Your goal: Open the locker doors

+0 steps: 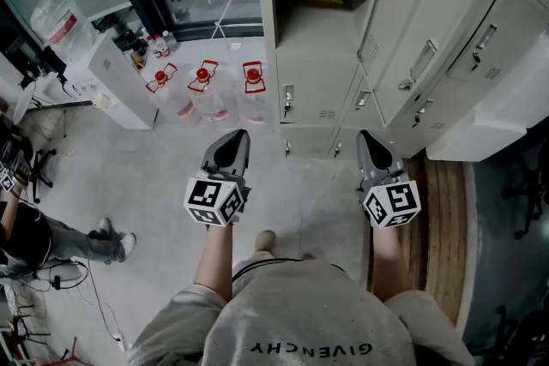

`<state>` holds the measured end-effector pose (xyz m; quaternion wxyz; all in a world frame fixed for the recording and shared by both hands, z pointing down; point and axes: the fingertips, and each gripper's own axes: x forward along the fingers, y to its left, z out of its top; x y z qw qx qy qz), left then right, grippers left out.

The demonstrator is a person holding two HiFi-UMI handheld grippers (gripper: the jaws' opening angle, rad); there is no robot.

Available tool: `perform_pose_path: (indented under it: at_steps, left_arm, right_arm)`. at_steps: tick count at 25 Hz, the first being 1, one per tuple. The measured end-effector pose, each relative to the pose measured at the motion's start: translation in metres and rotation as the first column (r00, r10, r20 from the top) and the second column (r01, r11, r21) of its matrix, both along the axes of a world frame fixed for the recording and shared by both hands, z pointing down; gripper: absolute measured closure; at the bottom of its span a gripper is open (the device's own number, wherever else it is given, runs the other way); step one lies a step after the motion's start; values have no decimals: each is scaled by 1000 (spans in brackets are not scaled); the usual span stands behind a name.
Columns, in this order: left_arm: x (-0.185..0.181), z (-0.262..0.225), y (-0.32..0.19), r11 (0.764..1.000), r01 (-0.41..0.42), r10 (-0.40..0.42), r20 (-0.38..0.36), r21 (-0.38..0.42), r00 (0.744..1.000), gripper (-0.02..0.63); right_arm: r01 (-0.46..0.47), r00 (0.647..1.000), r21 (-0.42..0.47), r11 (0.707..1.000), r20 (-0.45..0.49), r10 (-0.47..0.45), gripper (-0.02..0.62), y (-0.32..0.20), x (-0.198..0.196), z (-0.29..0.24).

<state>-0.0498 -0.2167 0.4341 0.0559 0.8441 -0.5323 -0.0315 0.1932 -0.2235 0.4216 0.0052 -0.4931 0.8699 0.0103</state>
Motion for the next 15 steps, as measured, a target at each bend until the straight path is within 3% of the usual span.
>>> perform_pose_path:
  at_steps: [15]
  left_arm:
    - [-7, 3, -4, 1000, -5, 5, -1, -11, 1000, 607]
  right_arm:
    - [-17, 1000, -26, 1000, 10, 17, 597, -1, -3, 10]
